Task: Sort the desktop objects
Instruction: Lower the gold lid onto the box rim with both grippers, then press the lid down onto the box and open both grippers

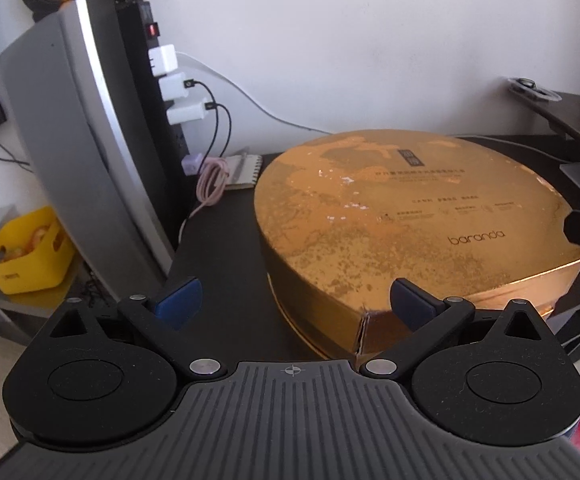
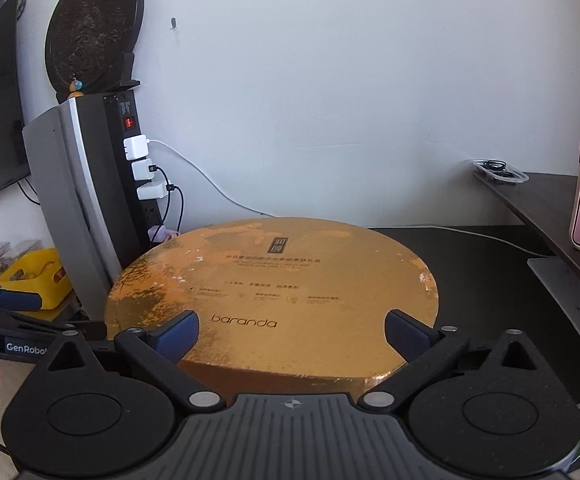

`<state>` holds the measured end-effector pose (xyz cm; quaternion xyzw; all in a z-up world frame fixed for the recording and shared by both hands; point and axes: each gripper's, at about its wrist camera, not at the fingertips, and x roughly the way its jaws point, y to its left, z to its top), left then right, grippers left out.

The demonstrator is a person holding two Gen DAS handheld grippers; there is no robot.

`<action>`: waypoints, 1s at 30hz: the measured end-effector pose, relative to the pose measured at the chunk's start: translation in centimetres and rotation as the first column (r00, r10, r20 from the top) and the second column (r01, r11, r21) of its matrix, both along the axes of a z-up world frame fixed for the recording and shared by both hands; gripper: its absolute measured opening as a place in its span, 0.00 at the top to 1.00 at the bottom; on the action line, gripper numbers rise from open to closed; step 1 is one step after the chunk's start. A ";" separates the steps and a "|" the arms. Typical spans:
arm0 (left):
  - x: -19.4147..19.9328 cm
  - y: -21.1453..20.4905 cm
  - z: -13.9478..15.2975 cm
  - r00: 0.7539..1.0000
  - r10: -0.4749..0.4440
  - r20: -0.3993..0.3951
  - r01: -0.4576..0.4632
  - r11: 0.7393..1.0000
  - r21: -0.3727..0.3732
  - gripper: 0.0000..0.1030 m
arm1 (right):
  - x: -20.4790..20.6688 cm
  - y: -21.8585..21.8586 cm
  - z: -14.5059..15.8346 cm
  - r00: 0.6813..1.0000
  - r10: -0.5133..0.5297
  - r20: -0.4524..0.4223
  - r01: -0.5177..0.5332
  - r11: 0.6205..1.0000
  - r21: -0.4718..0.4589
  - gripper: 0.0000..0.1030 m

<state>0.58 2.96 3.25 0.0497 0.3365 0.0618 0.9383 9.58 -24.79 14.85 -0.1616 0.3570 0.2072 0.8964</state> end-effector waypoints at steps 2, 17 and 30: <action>-0.3 0.3 -0.1 1.000 0.015 -0.009 -0.015 1.000 -0.006 0.00 | -0.4 0.1 0.2 1.000 -0.011 0.013 0.011 1.000 -0.006 0.04; 1.9 2.4 -1.5 0.998 0.041 -0.046 -0.045 0.996 -0.082 0.01 | -1.4 1.0 -0.5 0.999 -0.032 0.008 0.032 0.999 -0.034 0.05; 2.4 2.5 -2.9 0.994 0.045 -0.103 -0.050 0.998 -0.045 0.00 | -1.3 1.4 -1.2 1.000 -0.023 -0.016 0.022 0.998 -0.056 0.05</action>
